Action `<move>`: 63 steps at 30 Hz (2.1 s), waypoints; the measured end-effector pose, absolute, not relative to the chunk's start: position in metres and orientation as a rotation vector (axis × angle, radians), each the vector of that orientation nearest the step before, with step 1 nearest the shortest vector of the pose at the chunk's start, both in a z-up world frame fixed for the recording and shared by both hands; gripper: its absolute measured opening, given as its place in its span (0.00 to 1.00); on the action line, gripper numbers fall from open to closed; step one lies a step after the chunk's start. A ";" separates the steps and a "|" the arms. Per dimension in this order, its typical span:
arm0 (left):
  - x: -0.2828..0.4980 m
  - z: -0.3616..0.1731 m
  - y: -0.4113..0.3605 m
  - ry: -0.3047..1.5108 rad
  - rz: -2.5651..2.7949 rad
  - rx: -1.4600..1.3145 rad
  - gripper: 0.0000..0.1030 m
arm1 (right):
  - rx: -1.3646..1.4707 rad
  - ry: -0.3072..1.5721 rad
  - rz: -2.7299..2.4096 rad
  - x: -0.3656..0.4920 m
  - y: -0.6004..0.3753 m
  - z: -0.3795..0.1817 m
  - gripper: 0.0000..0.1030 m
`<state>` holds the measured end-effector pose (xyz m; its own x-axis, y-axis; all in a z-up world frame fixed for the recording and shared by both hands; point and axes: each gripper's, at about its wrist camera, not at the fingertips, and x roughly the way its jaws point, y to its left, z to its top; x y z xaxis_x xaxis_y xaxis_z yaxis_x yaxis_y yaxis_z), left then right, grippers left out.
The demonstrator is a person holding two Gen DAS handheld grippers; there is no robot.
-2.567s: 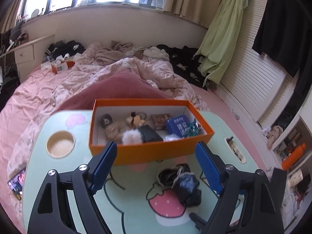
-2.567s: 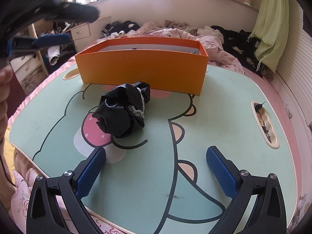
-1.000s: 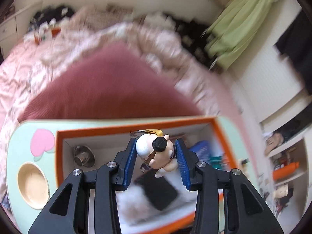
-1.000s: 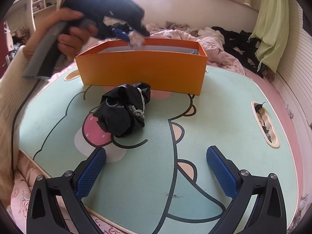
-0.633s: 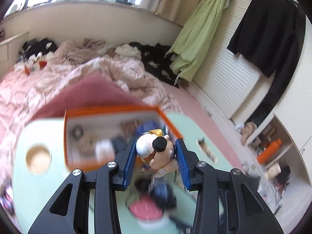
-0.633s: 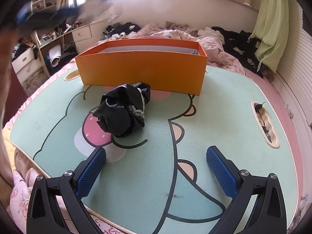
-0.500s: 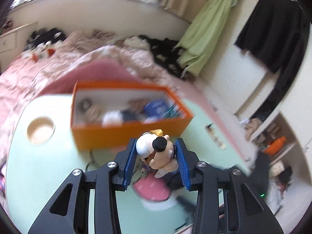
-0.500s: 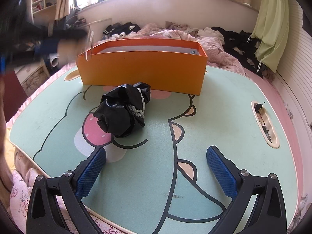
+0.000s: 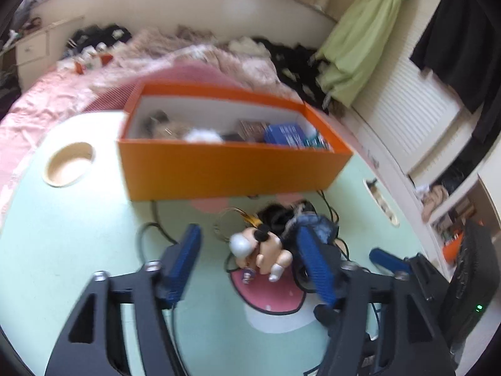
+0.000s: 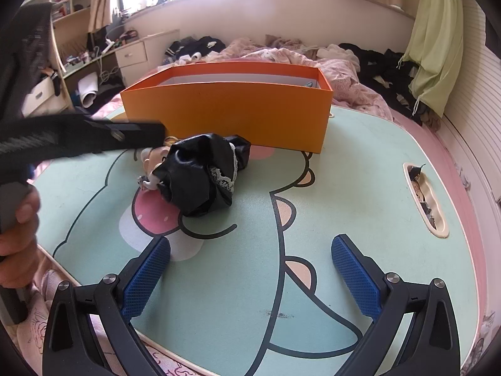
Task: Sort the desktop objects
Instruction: 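Lift the figurine out and place it beside the black bag, left gripper, then reach into the box and grasp the white fluffy ball with the right gripper, then carry the white fluffy ball out and set it against the black bag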
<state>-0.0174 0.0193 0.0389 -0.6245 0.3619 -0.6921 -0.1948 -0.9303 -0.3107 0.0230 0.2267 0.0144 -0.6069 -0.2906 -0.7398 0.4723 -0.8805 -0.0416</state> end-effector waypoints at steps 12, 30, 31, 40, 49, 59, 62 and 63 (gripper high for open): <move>0.027 0.011 0.012 -0.017 2.679 -1.255 0.78 | 1.080 0.306 -2.493 0.022 0.234 0.017 0.99; 0.032 0.001 0.023 0.036 2.750 -1.139 1.00 | 1.280 0.084 -2.078 -0.097 0.127 0.109 0.58; 0.032 0.001 0.022 0.036 2.751 -1.138 1.00 | 1.357 0.105 -2.065 -0.110 0.115 0.099 0.58; 0.033 0.000 0.021 0.032 2.753 -1.125 1.00 | 1.599 0.101 -2.085 -0.171 0.080 0.047 0.54; 0.032 0.000 0.021 0.033 2.753 -1.124 1.00 | 1.544 0.124 -2.069 -0.165 0.082 0.050 0.02; 0.033 0.000 0.021 0.034 2.752 -1.124 1.00 | 1.253 -0.062 -2.114 -0.130 0.122 0.122 0.01; 0.032 0.000 0.021 0.034 2.752 -1.123 1.00 | 1.165 -0.075 -2.138 -0.103 0.149 0.140 0.01; 0.033 0.000 0.021 0.034 2.752 -1.123 1.00 | 1.144 -0.085 -2.143 -0.096 0.160 0.142 0.01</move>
<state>0.0325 0.0209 0.0001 -0.7022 0.1472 -0.6966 -0.1642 -0.9855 -0.0427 -0.0963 0.1600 0.1425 -0.3683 -0.6042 -0.7066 0.5465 -0.7556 0.3612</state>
